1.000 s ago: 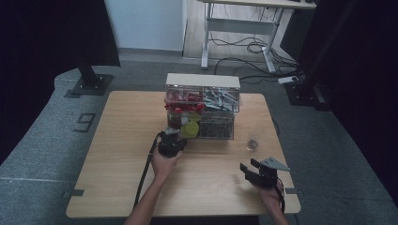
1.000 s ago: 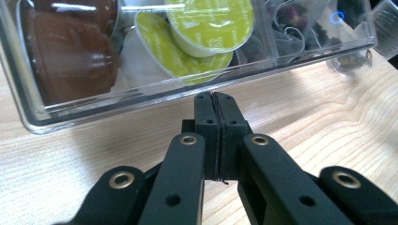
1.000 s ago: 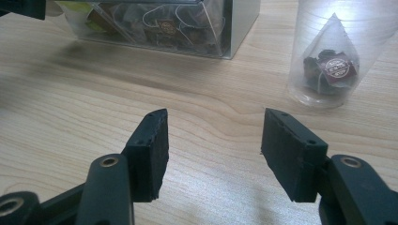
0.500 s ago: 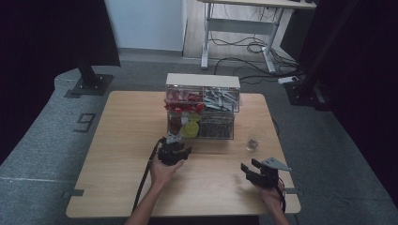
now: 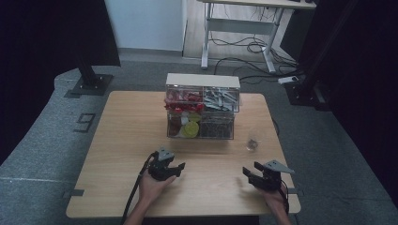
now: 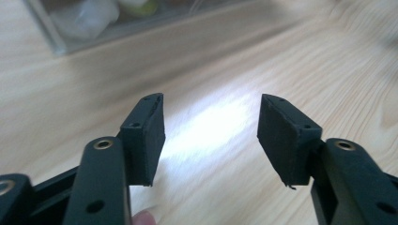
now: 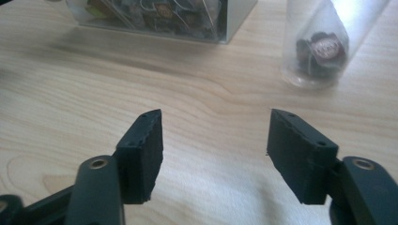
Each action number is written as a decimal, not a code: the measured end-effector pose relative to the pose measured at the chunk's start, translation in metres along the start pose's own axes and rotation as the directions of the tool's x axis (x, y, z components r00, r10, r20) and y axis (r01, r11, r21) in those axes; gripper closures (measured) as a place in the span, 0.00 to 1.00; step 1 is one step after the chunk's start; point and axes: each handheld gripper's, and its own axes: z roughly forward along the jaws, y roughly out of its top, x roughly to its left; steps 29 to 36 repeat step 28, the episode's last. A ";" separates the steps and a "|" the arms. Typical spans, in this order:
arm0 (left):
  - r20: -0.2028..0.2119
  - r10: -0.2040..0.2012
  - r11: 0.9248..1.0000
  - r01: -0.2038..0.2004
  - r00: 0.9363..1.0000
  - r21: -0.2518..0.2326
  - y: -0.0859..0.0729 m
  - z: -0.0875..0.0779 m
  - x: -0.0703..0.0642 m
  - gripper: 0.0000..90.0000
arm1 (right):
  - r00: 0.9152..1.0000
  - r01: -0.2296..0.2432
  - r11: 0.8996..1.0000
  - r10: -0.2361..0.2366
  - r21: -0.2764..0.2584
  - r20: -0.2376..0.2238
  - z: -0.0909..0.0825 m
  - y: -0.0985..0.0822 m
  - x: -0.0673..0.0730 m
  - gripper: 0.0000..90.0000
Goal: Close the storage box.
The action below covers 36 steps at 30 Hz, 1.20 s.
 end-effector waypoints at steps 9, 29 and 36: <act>-0.040 0.002 1.000 -0.002 0.999 0.016 -0.026 -0.012 0.011 0.44 | 0.999 -0.011 0.999 0.009 0.041 0.036 -0.010 -0.012 -0.008 0.34; -0.058 -0.029 0.999 0.031 0.998 0.038 -0.037 -0.009 0.020 0.44 | 0.999 -0.008 0.996 0.004 0.088 0.045 -0.009 -0.014 -0.015 0.31; -0.058 -0.029 0.999 0.031 0.998 0.038 -0.037 -0.009 0.020 0.44 | 0.999 -0.008 0.996 0.004 0.088 0.045 -0.009 -0.014 -0.015 0.31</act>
